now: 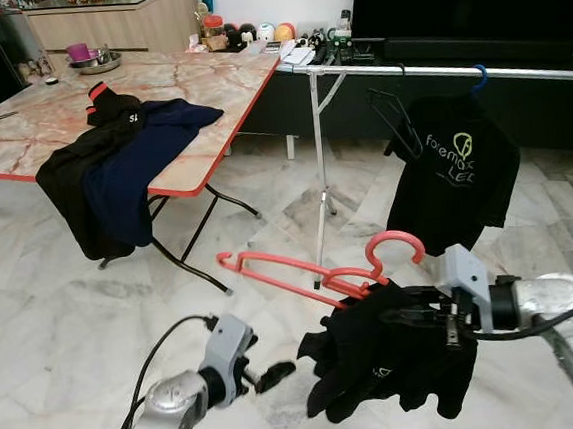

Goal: Hang hanger

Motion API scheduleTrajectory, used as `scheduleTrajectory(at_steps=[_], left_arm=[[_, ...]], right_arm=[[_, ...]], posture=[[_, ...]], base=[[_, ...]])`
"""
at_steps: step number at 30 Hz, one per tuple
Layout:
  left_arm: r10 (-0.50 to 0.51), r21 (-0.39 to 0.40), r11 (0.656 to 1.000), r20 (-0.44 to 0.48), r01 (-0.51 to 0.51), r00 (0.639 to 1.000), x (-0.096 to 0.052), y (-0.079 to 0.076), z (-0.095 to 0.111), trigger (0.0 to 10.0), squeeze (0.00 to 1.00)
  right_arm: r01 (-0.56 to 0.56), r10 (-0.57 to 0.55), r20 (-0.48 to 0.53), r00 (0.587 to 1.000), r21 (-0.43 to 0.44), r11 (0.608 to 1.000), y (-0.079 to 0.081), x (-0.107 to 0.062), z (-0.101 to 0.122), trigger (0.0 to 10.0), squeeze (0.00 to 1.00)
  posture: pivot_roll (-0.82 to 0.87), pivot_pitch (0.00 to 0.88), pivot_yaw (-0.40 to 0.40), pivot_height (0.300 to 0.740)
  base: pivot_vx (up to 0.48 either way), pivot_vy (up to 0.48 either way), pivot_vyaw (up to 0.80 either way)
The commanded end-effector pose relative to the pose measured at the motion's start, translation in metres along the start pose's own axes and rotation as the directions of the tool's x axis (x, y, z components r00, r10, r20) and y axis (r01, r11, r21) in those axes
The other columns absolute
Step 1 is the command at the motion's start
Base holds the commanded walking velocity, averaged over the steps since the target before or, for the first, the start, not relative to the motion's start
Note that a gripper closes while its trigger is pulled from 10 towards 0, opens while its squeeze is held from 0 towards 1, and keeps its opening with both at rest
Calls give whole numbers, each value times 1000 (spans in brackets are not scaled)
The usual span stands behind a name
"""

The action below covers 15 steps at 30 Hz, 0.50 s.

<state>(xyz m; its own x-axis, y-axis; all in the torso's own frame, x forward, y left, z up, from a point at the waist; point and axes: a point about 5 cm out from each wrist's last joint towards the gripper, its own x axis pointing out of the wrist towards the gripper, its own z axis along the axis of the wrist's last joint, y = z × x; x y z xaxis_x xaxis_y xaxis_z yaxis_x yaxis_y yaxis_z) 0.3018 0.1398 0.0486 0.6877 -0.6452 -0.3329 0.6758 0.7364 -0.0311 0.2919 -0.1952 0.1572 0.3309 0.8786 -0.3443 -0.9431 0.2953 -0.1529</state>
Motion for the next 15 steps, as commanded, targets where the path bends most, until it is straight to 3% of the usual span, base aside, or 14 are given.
scheduleTrajectory(at_steps=[1, 5, 8, 15], left_arm=[[-18, 6, 1000, -26, 18, 1000, 1, -3, -7, 10000, 0], [-42, 0, 999, -21, 42, 999, 5, -6, -7, 10000, 0], [-58, 52, 997, -74, 62, 996, 7, -10, -14, 10000, 0], [-64, 35, 997, -72, 66, 995, 9, -12, -15, 10000, 0]], right_arm=[[-10, 11, 18, 1000, -28, 1000, 1, -4, 10, 0, 0], [-13, 14, 22, 1000, -41, 999, 3, -4, 17, 0, 0], [-55, 57, 29, 998, -61, 997, 9, 2, 22, 0, 0], [-98, 102, 34, 994, -93, 991, 17, 7, 30, 0, 0]], posture=[[6, 72, -14, 740], [4, 72, -15, 740], [6, 67, -16, 740], [-2, 29, -7, 740]], base=[[0, 0, 0], [0, 0, 0], [0, 0, 0], [0, 0, 0]])
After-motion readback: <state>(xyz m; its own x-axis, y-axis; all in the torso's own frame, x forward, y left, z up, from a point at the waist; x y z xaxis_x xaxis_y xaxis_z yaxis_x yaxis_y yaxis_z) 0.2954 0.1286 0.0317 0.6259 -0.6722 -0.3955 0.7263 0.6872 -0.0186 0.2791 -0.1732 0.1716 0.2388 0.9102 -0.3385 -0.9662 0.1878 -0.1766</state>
